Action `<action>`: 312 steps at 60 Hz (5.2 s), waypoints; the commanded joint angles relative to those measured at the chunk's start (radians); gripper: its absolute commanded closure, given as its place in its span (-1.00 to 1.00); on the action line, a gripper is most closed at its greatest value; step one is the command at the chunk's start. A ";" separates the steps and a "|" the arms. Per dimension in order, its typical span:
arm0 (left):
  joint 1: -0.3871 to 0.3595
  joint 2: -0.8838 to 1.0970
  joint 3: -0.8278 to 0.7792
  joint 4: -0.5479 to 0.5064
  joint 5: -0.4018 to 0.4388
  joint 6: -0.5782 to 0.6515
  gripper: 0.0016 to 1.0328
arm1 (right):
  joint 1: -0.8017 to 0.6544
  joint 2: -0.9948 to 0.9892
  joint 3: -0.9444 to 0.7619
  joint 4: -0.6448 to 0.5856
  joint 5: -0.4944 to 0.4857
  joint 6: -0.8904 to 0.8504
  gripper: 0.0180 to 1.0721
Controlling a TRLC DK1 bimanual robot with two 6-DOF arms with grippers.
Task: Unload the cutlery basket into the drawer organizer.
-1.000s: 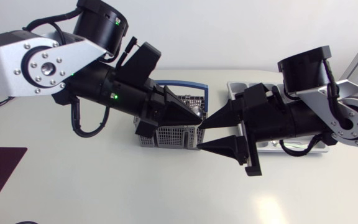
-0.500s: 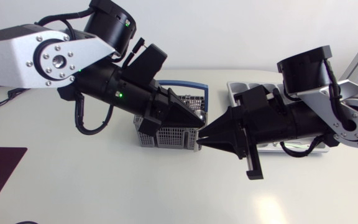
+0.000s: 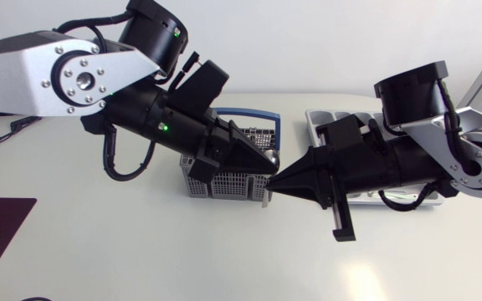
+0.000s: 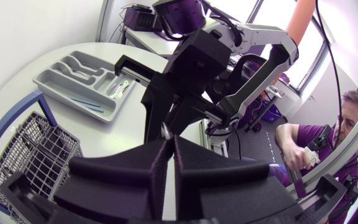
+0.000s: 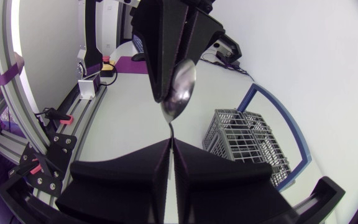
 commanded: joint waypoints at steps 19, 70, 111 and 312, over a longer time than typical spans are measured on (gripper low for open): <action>0.022 0.031 0.062 0.036 0.008 0.014 -0.69 | 0.005 0.023 -0.026 -0.069 -0.018 -0.056 0.89; 0.102 0.049 0.069 0.037 -0.349 -0.112 -0.92 | -0.650 0.039 -0.093 -0.162 0.271 -0.569 0.89; 0.085 0.008 0.019 -0.044 -0.446 -0.085 -0.92 | -0.732 0.282 -0.164 0.292 0.726 -0.833 0.89; 0.291 0.060 -0.206 0.072 -0.580 0.073 -0.92 | -0.107 0.558 0.298 0.160 0.435 0.218 0.81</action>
